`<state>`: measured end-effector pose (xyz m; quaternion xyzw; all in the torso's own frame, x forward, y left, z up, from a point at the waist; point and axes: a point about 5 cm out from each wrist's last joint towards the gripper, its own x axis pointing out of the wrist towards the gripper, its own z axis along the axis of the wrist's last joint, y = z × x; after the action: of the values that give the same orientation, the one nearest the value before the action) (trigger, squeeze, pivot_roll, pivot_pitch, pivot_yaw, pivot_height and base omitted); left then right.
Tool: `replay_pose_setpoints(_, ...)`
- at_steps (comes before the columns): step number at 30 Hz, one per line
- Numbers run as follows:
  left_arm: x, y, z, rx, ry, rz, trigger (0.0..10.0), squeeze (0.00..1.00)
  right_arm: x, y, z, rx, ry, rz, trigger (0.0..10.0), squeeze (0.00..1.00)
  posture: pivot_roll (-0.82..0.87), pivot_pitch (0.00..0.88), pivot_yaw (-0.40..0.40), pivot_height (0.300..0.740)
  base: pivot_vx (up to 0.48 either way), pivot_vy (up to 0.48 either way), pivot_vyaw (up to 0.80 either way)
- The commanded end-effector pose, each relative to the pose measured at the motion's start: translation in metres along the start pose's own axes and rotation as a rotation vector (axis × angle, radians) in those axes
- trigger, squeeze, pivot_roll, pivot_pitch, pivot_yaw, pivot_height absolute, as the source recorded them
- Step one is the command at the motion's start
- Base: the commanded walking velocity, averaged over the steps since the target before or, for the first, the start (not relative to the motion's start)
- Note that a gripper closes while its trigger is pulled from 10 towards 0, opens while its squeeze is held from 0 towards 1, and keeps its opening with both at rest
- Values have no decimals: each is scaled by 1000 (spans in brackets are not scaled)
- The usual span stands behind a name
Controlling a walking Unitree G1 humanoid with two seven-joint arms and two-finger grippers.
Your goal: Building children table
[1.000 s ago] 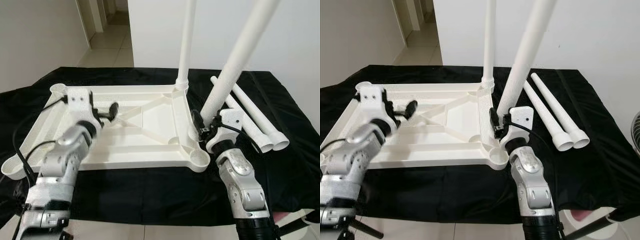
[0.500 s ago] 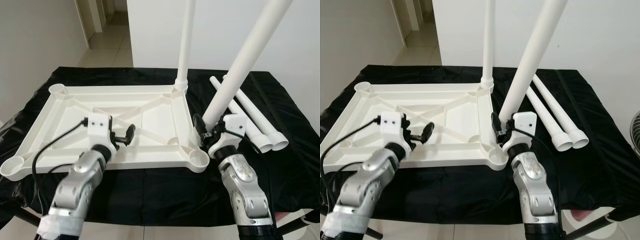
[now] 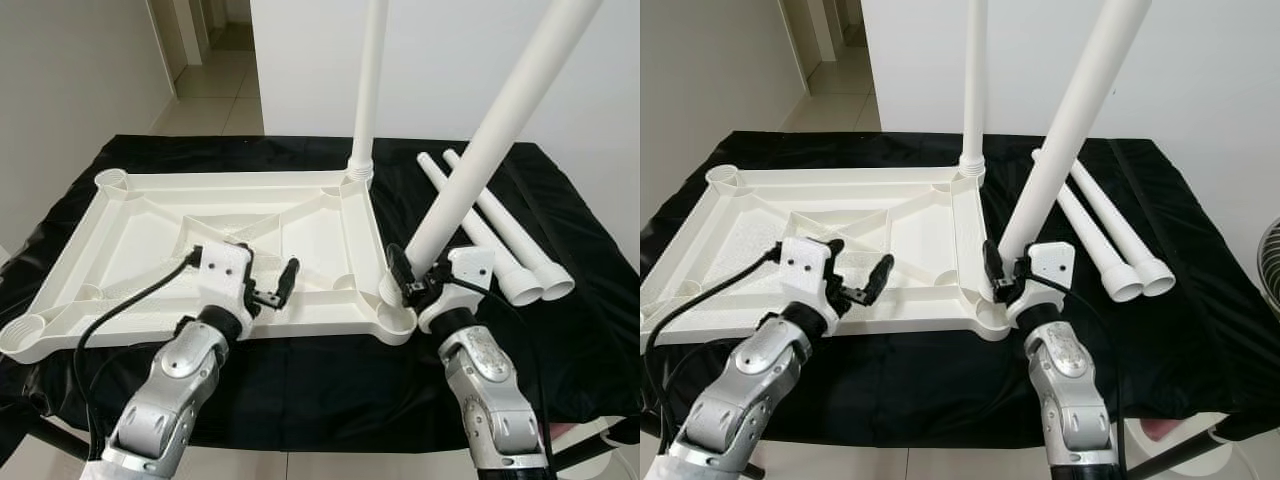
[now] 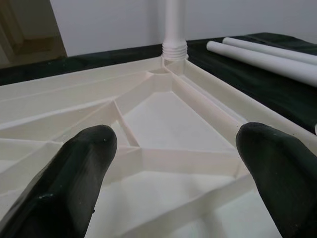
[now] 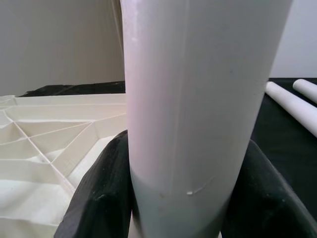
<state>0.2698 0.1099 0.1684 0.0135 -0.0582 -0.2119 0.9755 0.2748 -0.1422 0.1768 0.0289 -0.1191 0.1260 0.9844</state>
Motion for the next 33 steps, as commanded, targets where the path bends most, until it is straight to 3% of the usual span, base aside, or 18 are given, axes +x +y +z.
replay_pose_setpoints(1, -5, -15, 0, 21, -5, -263, 10000, 0, -2, 4, 2, 1, -22, 27, 10000, 0, -20, 46, 37, 740, 0, 0, 0)
replay_pose_setpoints(11, -12, -20, -8, 32, 28, -370, 10000, 0, -3, 7, -4, -11, -3, 59, 10000, 0, -11, 57, 28, 740, 0, 0, 0)
replay_pose_setpoints(22, -13, -23, -8, 52, 29, -401, 10000, 0, -3, 5, -10, -26, 14, 70, 10000, 0, -5, 59, 24, 740, 0, 0, 0)
replay_pose_setpoints(33, -14, -22, -7, 40, 34, -400, 10000, 0, -15, 8, -19, -27, 53, 72, 10000, 0, -3, 70, 25, 740, 0, 0, 0)
